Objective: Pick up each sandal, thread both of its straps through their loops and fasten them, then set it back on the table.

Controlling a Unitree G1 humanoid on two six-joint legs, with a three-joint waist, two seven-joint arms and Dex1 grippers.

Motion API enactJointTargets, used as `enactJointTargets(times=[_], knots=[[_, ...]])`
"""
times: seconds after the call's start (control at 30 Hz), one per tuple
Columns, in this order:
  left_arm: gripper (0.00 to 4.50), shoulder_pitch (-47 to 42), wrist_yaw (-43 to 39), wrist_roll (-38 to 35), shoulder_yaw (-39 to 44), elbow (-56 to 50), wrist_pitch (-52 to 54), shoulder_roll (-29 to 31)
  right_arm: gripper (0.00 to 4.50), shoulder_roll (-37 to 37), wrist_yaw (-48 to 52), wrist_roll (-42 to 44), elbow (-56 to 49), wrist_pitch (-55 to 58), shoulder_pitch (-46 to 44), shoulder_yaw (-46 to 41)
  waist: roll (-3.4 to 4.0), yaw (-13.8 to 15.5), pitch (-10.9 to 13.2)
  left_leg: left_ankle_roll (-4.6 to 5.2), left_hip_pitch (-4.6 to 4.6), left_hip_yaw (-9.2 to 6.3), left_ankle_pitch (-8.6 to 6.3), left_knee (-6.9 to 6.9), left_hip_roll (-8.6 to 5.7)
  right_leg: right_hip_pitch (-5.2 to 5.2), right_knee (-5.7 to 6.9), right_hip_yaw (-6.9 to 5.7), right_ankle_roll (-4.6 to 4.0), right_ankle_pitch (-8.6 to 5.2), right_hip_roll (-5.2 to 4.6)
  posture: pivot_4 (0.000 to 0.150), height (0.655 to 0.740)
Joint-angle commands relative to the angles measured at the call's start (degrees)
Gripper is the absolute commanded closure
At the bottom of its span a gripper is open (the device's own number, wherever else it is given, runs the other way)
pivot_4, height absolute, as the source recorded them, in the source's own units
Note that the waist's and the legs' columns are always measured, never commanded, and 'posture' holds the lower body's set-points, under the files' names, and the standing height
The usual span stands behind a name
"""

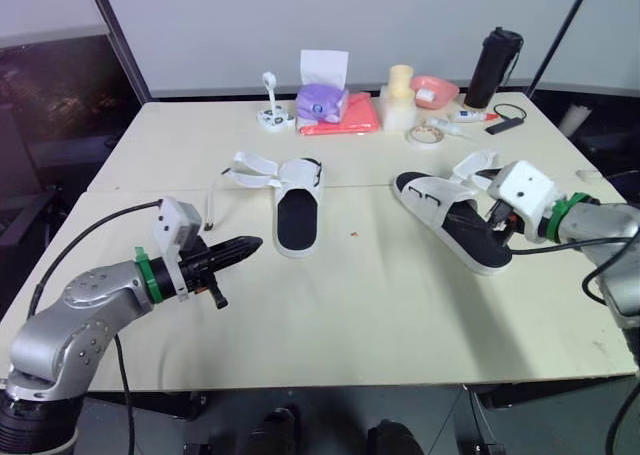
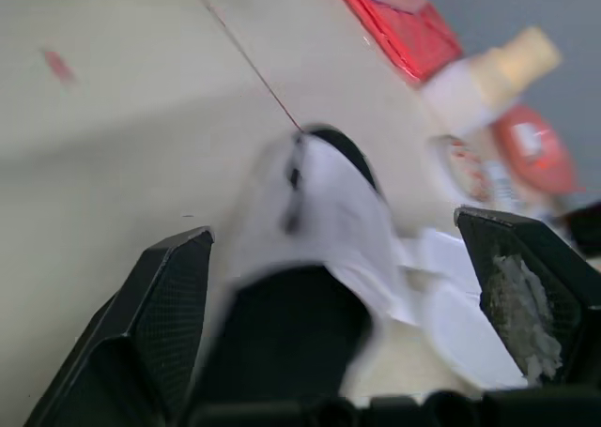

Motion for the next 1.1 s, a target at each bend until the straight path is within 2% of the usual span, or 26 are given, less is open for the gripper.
enactJointTargets(times=[0.03, 0.23, 0.47, 0.77, 1.0, 1.1], knots=[[4.50, -0.8, -0.1, 0.3, -0.1, -1.1, -0.9, -0.3, 0.06, -1.6, -4.3, -10.5, 8.0, -13.8, -5.2, 3.6, 0.00, -0.3, 0.0, 0.00, 0.02, 0.00, 0.00, 0.00, 0.00, 0.00, 0.02, 0.00, 0.00, 0.00, 0.01, 0.150, 0.7400], [4.50, -0.6, 0.2, 0.6, -0.2, -1.6, -1.0, -0.7, 0.06, 0.6, -11.0, -23.8, 25.8, -30.6, -14.2, 12.0, 0.01, -0.6, 0.0, -0.07, 0.05, 0.03, 0.04, -0.03, 0.00, -0.05, 0.09, 0.03, -0.03, 0.02, 0.05, 0.150, 0.7400], [4.50, 0.1, 0.9, 0.5, 0.1, -2.5, -1.0, -0.8, 0.06, 5.4, -22.1, -35.2, 43.5, -39.7, -24.0, 19.4, 0.01, -0.6, 0.0, -0.31, 0.04, 0.03, 0.19, -0.04, -0.01, -0.07, 0.13, 0.07, -0.05, 0.03, 0.06, 0.150, 0.7400], [4.50, 1.1, 1.8, 0.4, 0.3, -3.6, -1.0, -1.0, 0.06, 12.5, -36.2, -44.9, 56.8, -38.6, -32.2, 26.2, 0.01, -0.7, 0.0, -0.43, 0.04, 0.00, 0.26, -0.07, 0.00, -0.11, 0.19, 0.11, -0.07, 0.04, 0.09, 0.150, 0.7400], [4.50, 0.8, 2.5, 0.7, -0.5, -3.7, -1.2, -1.8, 0.06, 15.7, -40.4, -47.2, 63.6, -36.5, -36.6, 28.7, 0.01, -0.8, 0.0, -0.46, 0.04, -0.01, 0.29, -0.07, -0.01, -0.12, 0.23, 0.13, -0.07, 0.04, 0.11, 0.150, 0.7400], [4.50, 1.0, 2.7, 0.9, -0.7, -3.9, -1.3, -2.1, 0.81, 16.2, -40.9, -47.6, 65.4, -35.8, -37.5, 29.5, 0.01, -0.9, 0.0, -0.47, 0.04, -0.01, 0.29, -0.07, -0.01, -0.13, 0.25, 0.13, -0.07, 0.04, 0.11, 0.150, 0.7400]])
